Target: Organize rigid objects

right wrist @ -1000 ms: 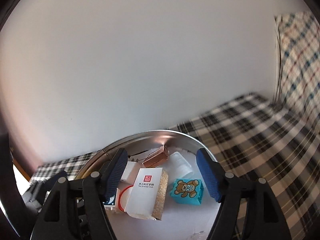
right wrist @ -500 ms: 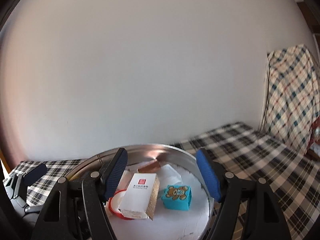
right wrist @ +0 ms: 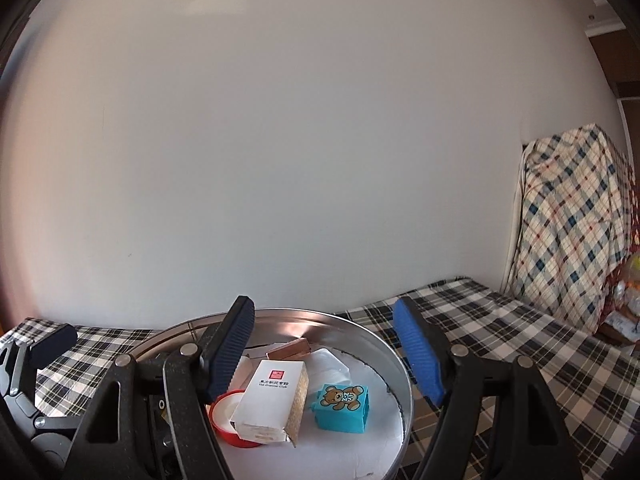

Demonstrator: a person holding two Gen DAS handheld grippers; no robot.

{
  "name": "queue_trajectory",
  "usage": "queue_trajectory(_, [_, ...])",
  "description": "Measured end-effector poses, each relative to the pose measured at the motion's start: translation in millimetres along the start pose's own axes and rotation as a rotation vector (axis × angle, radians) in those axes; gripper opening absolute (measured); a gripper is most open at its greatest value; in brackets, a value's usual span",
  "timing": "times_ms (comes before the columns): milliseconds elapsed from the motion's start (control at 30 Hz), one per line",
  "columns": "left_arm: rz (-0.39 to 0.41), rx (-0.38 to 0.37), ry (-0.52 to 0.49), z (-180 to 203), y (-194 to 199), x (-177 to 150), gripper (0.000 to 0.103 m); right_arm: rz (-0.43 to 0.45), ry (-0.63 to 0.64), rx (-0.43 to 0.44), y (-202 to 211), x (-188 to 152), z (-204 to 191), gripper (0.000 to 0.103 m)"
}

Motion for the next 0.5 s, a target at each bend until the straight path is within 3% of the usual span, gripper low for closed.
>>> queue_trajectory(500, [-0.002, -0.023, 0.036, -5, 22, -9, 0.103, 0.039, 0.007, 0.003, 23, -2, 1, 0.080])
Point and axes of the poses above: each gripper's, at about its wrist camera, not at the fingertips, and y roughly against the way its jaws point, z to its right, x to its top, the point moved 1 cm from there along -y, roughly the way its jaws point, and after that the axes turned 8 degrees about -y, right-handed, at the moved point
